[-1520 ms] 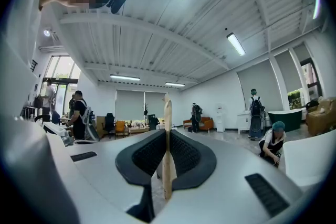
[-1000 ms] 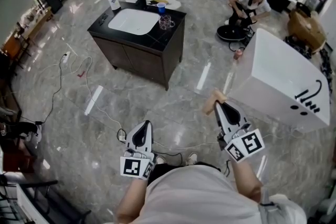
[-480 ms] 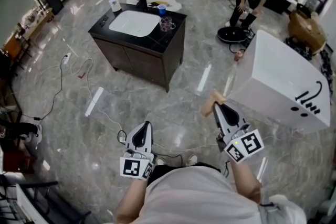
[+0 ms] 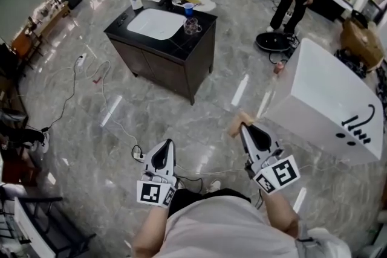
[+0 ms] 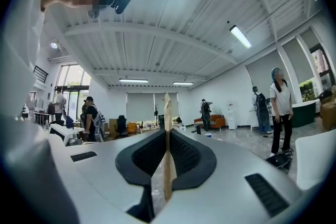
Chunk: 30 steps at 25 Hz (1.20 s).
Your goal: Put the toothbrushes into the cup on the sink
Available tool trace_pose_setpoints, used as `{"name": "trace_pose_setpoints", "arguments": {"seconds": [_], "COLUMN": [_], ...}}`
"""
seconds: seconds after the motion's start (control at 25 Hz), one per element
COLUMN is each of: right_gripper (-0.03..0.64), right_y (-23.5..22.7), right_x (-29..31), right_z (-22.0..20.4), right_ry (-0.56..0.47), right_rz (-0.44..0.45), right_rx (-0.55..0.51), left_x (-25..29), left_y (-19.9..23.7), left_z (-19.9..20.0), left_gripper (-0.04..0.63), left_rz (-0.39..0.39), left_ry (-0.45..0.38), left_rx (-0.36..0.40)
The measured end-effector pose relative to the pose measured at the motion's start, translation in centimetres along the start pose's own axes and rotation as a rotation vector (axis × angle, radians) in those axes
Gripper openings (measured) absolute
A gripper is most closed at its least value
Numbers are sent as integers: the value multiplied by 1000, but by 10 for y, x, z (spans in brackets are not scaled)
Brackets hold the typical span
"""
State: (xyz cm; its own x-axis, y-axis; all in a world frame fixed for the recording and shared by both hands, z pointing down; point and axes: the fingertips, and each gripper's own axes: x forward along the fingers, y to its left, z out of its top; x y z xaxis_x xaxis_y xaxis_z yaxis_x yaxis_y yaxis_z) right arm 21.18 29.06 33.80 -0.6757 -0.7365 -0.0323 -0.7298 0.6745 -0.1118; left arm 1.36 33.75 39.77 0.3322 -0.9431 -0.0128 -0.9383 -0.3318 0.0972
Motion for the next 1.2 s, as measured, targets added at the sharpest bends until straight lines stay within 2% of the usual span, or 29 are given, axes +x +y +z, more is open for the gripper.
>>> {"name": "trace_pose_setpoints", "arguments": {"seconds": [0.4, 0.68, 1.0, 1.2], "right_gripper": [49, 49, 49, 49], "right_y": [-6, -6, -5, -23], "right_x": [-15, -23, -6, 26], "right_z": [-6, -5, -8, -9], "right_ry": [0, -18, -19, -35], "right_rz": [54, 41, 33, 4], "right_rx": [34, 51, 26, 5], "left_x": [9, 13, 31, 55], "left_y": [-30, -39, -18, 10], "left_z": [11, 9, 6, -6], "left_gripper": [2, 2, 2, 2], "left_rz": [8, -16, -38, -53], "left_ry": [-8, 8, -11, 0], "left_rx": [38, 40, 39, 23]}}
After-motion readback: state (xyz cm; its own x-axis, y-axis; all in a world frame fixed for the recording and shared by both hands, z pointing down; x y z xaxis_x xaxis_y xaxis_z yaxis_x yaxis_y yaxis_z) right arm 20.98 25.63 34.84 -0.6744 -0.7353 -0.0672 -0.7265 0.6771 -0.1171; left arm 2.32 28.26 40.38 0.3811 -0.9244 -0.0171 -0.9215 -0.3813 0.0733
